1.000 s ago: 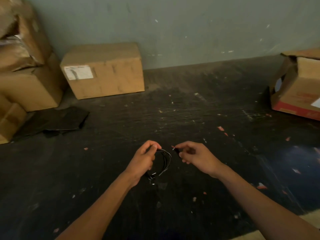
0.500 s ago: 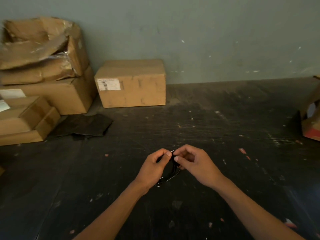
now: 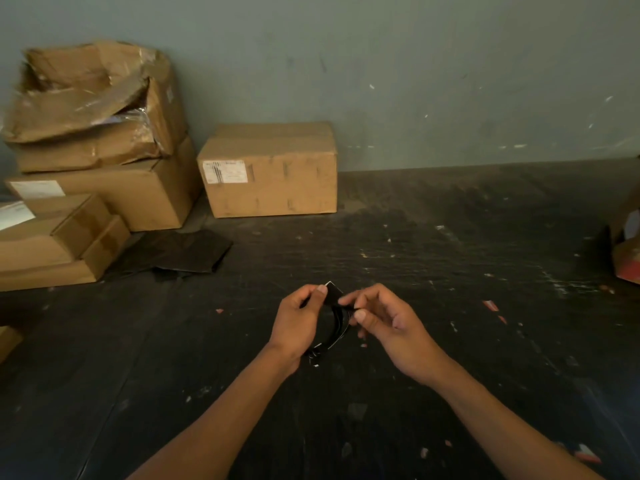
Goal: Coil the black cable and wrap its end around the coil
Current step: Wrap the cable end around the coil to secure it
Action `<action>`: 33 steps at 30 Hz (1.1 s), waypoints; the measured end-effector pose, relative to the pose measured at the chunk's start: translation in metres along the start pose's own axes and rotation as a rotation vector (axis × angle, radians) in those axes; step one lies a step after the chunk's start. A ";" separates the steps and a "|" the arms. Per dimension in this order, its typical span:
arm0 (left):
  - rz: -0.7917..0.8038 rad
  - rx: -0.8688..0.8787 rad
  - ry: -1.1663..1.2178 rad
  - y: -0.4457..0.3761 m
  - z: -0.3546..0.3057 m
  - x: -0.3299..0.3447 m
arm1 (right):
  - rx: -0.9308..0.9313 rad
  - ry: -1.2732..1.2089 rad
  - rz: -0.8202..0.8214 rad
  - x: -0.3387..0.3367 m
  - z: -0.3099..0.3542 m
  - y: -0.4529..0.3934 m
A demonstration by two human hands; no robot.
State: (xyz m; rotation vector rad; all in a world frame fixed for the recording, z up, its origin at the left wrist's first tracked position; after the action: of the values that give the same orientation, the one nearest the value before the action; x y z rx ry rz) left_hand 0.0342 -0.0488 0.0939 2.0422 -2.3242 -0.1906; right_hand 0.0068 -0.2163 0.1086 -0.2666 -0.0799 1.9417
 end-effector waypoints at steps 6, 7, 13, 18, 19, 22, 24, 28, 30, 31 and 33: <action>-0.009 0.117 -0.103 -0.004 -0.004 0.000 | 0.176 -0.382 -0.214 0.002 -0.006 -0.007; 0.002 0.138 -0.128 -0.004 -0.004 0.001 | 0.204 -0.403 -0.249 0.003 -0.008 -0.008; 0.017 0.246 -0.165 -0.006 -0.007 0.001 | 0.364 -0.350 -0.331 0.013 -0.010 -0.010; 0.012 0.240 -0.181 -0.006 -0.006 0.001 | 0.454 -0.351 -0.278 0.017 -0.011 -0.009; -0.008 0.228 -0.181 -0.006 -0.006 0.001 | 0.483 -0.362 -0.283 0.019 -0.014 -0.008; -0.059 0.235 -0.183 -0.005 -0.008 0.002 | 0.622 -0.445 -0.287 0.023 -0.022 -0.003; -0.082 0.261 -0.179 -0.005 -0.011 0.003 | 0.731 -0.495 -0.263 0.028 -0.027 0.000; -0.064 0.323 -0.192 -0.005 -0.013 0.006 | 0.849 -0.607 -0.235 0.035 -0.028 -0.003; -0.038 0.338 -0.188 -0.003 -0.009 0.009 | 0.844 -0.693 -0.260 0.036 -0.025 -0.007; -0.023 0.342 -0.179 -0.002 -0.006 0.010 | 0.829 -0.736 -0.278 0.037 -0.024 -0.009; -0.006 0.340 -0.155 -0.001 -0.001 0.012 | 0.783 -0.806 -0.316 0.038 -0.023 -0.012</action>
State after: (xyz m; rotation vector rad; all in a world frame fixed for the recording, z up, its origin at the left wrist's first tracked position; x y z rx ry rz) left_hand 0.0337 -0.0606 0.0946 2.2551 -2.5976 0.0530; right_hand 0.0091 -0.1783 0.0827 0.9892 0.1086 1.5176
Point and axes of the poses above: each hand's wrist, its own y-axis away from the middle knuckle, its own x-axis out of the palm, z = x × y, the point moved 3 cm from there along -y, towards the middle knuckle, and after that the axes turned 5 degrees about z, right-handed, at the moved point
